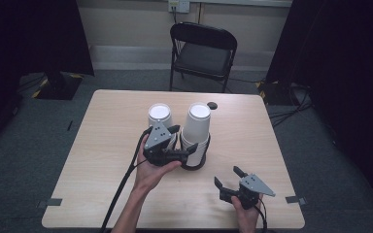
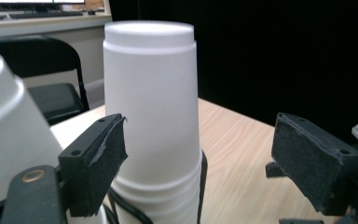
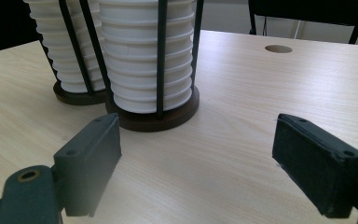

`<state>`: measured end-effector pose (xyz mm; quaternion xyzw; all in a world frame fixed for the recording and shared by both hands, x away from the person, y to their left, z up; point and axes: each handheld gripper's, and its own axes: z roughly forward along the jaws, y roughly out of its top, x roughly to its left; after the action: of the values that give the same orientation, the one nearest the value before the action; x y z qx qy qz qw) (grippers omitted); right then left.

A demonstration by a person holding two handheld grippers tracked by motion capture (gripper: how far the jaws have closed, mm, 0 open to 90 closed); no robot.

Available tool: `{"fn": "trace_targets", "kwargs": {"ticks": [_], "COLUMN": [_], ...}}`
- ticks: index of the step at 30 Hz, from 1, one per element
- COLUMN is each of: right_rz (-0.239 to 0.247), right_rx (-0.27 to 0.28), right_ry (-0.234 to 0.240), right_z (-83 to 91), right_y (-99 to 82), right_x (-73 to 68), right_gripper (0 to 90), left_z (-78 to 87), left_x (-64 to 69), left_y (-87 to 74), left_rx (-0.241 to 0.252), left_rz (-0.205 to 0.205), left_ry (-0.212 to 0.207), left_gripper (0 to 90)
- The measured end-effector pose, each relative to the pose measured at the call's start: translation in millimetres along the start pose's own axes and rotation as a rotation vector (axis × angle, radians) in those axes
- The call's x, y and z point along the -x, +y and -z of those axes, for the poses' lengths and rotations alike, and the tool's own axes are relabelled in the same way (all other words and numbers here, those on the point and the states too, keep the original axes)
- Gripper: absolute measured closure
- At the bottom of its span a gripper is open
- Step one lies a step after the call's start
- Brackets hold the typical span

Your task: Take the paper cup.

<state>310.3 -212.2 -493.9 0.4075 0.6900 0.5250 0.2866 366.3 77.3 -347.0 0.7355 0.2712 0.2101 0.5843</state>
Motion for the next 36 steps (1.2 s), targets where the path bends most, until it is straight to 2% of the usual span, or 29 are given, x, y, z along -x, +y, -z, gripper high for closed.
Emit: {"fn": "trace_targets", "kwargs": {"ticks": [3, 4, 8, 11, 16, 25, 29, 36], "right_rz": [-0.004, -0.003, -0.005, -0.005, -0.006, -0.006, -0.015, -0.013], "right_rx": [0.003, 0.003, 0.004, 0.003, 0.002, 0.003, 0.005, 0.003], "right_ry": [0.003, 0.003, 0.005, 0.007, 0.008, 0.009, 0.013, 0.014], "right_z": [0.1, -0.1, 0.2, 0.2, -0.1, -0.1, 0.5, 0.3], "right_y": [0.0, -0.1, -0.1, 0.0, -0.1, -0.1, -0.2, -0.2], "right_x": [0.4, 0.4, 0.5, 0.5, 0.7, 0.8, 1.8, 1.6], "right_gripper": [14.9, 14.9, 15.0, 15.0, 15.0, 15.6, 16.1, 16.1], "left_z": [-2.2, -3.3, -4.8, -8.1, -13.5, -21.7, -29.0, -36.4], "left_x": [1.6, 2.8, -0.1, -4.5, -6.2, -8.1, -10.0, -11.9], "left_y": [8.7, 14.0, 20.3, 24.1, 28.6, 39.6, 42.5, 48.6], "left_rx": [-0.005, 0.0, 0.006, 0.001, 0.001, 0.006, -0.021, -0.049], "left_rz": [-0.026, -0.047, -0.047, -0.023, -0.05, -0.018, -0.014, -0.04], "left_ry": [0.014, 0.03, 0.033, 0.022, 0.027, 0.044, 0.063, 0.083], "left_gripper": [17.3, 17.4, 17.9, 17.9, 17.4, 16.7, 16.8, 16.6]}}
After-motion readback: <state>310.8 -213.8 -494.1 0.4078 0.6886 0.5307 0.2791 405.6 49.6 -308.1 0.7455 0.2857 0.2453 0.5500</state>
